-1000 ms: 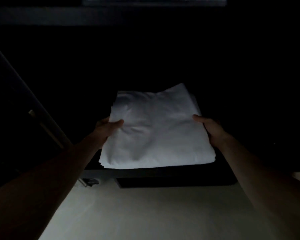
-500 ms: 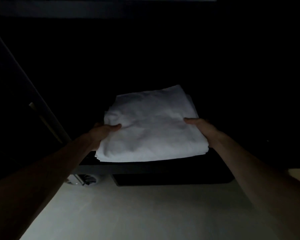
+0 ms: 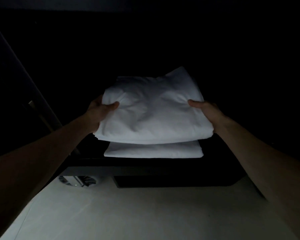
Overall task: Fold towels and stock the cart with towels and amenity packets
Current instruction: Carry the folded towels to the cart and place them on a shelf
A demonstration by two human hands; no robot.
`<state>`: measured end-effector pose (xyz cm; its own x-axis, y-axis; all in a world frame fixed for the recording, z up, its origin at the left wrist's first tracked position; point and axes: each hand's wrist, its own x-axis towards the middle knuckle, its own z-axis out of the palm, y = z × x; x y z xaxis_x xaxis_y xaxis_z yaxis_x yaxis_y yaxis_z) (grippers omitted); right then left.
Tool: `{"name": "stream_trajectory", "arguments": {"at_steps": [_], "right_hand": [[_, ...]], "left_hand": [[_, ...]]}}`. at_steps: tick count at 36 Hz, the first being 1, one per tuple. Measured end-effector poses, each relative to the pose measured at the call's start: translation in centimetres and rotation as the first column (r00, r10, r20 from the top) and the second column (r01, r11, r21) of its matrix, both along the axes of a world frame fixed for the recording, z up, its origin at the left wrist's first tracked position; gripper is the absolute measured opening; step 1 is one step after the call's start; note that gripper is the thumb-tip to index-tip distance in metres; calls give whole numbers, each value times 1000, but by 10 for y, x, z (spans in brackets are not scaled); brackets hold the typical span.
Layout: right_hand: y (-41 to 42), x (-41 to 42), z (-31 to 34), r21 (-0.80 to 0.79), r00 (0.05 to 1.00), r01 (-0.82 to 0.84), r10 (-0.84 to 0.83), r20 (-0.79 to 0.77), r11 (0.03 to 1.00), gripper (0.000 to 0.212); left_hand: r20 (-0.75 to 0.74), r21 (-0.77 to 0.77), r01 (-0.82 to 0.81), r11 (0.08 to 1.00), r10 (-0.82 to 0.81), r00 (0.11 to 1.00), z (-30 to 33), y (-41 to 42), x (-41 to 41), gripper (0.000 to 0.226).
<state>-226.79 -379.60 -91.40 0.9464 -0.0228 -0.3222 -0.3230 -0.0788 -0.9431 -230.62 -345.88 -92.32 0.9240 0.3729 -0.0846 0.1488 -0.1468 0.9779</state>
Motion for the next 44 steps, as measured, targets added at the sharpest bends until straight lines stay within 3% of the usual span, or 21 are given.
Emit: {"name": "stream_trajectory", "arguments": {"at_steps": [3,6,9,11,13,17,19,21,24,26,30,34,37,39,42,44], "right_hand": [[-5,-9,-31,3,996,9,-9,-94,1000,55],[-11,-18,-48,61,985,-33,43,-170,998,56],[-12,-9,-42,-175,998,-11,1,-62,984,58],[-6,2,-30,-532,995,28,28,98,847,52],[9,5,-14,-747,952,74,175,250,661,51],[56,-14,-6,-899,793,105,510,334,426,52],[68,-33,-23,-960,691,129,672,266,248,46],[60,-52,-43,-977,622,175,755,206,122,50],[40,-58,-59,-974,594,199,778,207,107,59],[41,-49,-57,-985,608,155,778,157,78,59],[39,-25,-47,-984,641,-136,767,-3,111,61],[33,2,-40,-973,716,-229,675,-175,-9,68],[40,22,-35,-988,780,-152,617,-102,29,75],[50,32,-40,-991,767,-111,641,-35,79,76],[60,44,-58,-986,732,-140,680,-41,91,72],[52,55,-67,-984,763,-154,643,-61,90,69]], "left_hand": [[-75,77,27,997,-22,997,-32,-6,-13,43],[-218,187,21,982,20,976,-66,-9,-29,48],[-273,401,52,915,66,960,-69,-1,-21,61],[-260,677,137,723,60,964,-54,-3,-12,63],[-131,822,151,549,-76,988,-33,-18,-6,57],[-72,887,237,397,-387,919,-8,-74,-4,73],[-139,909,292,296,-445,885,-18,-97,-9,85],[-247,909,359,211,-422,872,-41,-104,-18,77],[-224,890,349,294,-385,895,-75,-99,-27,51],[-231,880,358,313,-377,897,-78,-96,-23,51],[-327,831,461,310,-399,857,-72,-93,-13,53],[-434,804,530,269,-343,833,-62,-84,1,57],[-294,896,369,246,-291,910,-51,-72,25,57],[-223,915,310,259,-316,922,-50,-66,45,54],[-232,922,306,237,-295,927,-70,-57,64,55],[-239,875,323,360,-259,936,-92,-44,67,57]]}}
